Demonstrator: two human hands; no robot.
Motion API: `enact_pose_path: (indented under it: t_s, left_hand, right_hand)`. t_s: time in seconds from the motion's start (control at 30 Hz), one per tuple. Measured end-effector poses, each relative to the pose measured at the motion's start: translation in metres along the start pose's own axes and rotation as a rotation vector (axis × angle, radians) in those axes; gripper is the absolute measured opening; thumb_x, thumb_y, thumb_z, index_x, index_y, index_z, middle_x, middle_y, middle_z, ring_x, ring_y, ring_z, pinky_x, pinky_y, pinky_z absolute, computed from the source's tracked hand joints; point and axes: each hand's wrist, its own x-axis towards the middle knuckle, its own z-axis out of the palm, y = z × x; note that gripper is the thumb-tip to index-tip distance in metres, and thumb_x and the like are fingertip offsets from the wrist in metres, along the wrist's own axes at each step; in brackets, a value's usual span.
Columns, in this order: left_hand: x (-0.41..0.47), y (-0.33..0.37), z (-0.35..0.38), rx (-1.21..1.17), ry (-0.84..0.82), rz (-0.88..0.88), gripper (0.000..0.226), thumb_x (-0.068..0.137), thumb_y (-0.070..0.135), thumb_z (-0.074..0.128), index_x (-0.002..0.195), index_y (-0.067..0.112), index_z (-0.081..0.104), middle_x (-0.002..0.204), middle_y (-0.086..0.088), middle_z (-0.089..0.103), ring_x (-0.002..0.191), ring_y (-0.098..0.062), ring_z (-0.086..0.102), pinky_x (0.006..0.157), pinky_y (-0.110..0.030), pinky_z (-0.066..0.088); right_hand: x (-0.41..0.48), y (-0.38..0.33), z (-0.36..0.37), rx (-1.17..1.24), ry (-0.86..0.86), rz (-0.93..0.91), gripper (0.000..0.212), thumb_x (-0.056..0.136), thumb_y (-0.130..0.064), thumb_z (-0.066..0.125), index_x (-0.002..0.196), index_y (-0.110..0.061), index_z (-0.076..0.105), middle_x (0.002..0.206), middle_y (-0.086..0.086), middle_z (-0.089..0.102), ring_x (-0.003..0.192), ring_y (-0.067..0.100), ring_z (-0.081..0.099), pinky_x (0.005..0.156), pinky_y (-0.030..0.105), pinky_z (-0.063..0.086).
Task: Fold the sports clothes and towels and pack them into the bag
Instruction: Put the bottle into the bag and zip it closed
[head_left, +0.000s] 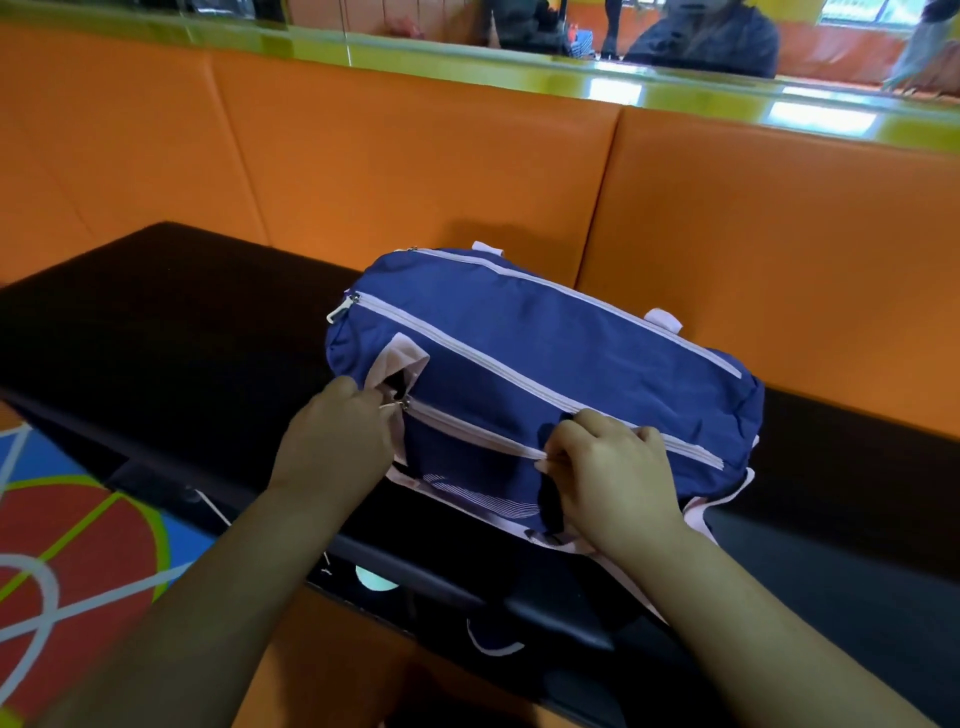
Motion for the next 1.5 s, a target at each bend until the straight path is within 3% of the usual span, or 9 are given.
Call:
enact_pose_path:
  t_s: [0.2,0.33,0.43,0.5,0.67,0.87,1.1,1.3,1.5]
  left_hand:
    - [0.01,-0.003,0.0,-0.038,-0.017,-0.032,0.023,0.093,0.016,0.046,0.094,0.008,0.068,0.096,-0.014,0.056,0.082,-0.029,0.058,0.065,-0.03,0.039]
    - [0.005,-0.004,-0.002,-0.15,-0.009,0.006,0.016,0.094,0.019,0.05,0.096,0.011,0.064,0.09,-0.006,0.055,0.078,-0.022,0.054,0.066,-0.03,0.039]
    - [0.006,-0.006,-0.01,-0.234,-0.061,0.048,0.01,0.089,0.028,0.06,0.095,0.02,0.063,0.089,0.002,0.055,0.081,-0.018,0.056,0.07,-0.035,0.048]
    - [0.008,-0.002,-0.013,-0.227,-0.064,0.073,0.014,0.086,0.032,0.065,0.092,0.02,0.064,0.091,0.001,0.054,0.08,-0.019,0.055,0.07,-0.034,0.046]
    - [0.019,0.026,-0.01,-0.218,0.054,0.262,0.014,0.08,0.028,0.074,0.082,0.016,0.068,0.089,0.001,0.057,0.083,-0.021,0.056,0.07,-0.027,0.039]
    - [0.049,0.08,-0.013,-0.283,0.078,0.464,0.021,0.081,0.039,0.059,0.08,0.019,0.067,0.081,0.006,0.054,0.077,-0.019,0.055,0.066,-0.03,0.043]
    - [0.076,0.145,-0.013,-0.29,-0.052,0.618,0.034,0.082,0.049,0.047,0.08,0.021,0.066,0.079,0.007,0.057,0.077,-0.016,0.054,0.063,-0.029,0.046]
    - [0.065,0.184,-0.017,-0.266,-0.1,0.584,0.031,0.079,0.051,0.049,0.08,0.024,0.065,0.079,0.01,0.058,0.077,-0.015,0.056,0.06,-0.033,0.05]
    - [0.025,0.204,-0.007,-0.25,-0.069,0.491,0.038,0.076,0.057,0.042,0.077,0.026,0.064,0.077,0.011,0.056,0.073,-0.015,0.056,0.057,-0.031,0.048]
  right_hand:
    - [0.0,-0.002,-0.002,0.041,0.058,-0.026,0.008,0.068,-0.028,0.066,0.068,-0.022,0.061,0.069,-0.004,0.059,0.061,0.025,0.061,0.058,0.035,0.04]
    - [0.001,0.006,0.0,0.055,-0.002,-0.029,0.021,0.069,-0.029,0.08,0.07,-0.021,0.06,0.069,-0.004,0.058,0.062,0.026,0.061,0.059,0.033,0.036]
    - [0.001,0.013,-0.003,0.109,-0.072,-0.062,0.019,0.072,-0.041,0.068,0.074,-0.023,0.059,0.072,-0.006,0.056,0.067,0.025,0.06,0.061,0.03,0.032]
    - [0.004,0.018,-0.007,0.177,-0.141,-0.073,0.023,0.073,-0.047,0.062,0.078,-0.025,0.059,0.076,-0.008,0.056,0.072,0.024,0.059,0.063,0.03,0.031]
    - [0.007,0.035,-0.028,0.386,-0.218,-0.072,0.027,0.079,-0.049,0.058,0.086,-0.024,0.063,0.084,-0.008,0.057,0.081,0.017,0.056,0.07,0.037,0.048]
    - [0.005,0.069,-0.061,0.491,-0.165,0.069,0.022,0.08,-0.045,0.061,0.086,-0.024,0.062,0.085,-0.01,0.056,0.081,0.008,0.051,0.069,0.022,0.043]
    - [0.0,0.125,-0.097,0.357,-0.16,0.175,0.019,0.083,-0.042,0.066,0.091,-0.024,0.063,0.088,-0.008,0.06,0.082,0.02,0.06,0.071,0.037,0.048]
    - [-0.021,0.169,-0.125,0.347,-0.177,0.239,0.017,0.084,-0.042,0.066,0.09,-0.026,0.061,0.083,-0.012,0.055,0.078,0.013,0.058,0.071,0.037,0.049]
    - [-0.044,0.204,-0.139,0.31,-0.265,0.157,0.019,0.084,-0.046,0.064,0.093,-0.029,0.06,0.087,-0.012,0.056,0.082,0.011,0.057,0.073,0.033,0.048]
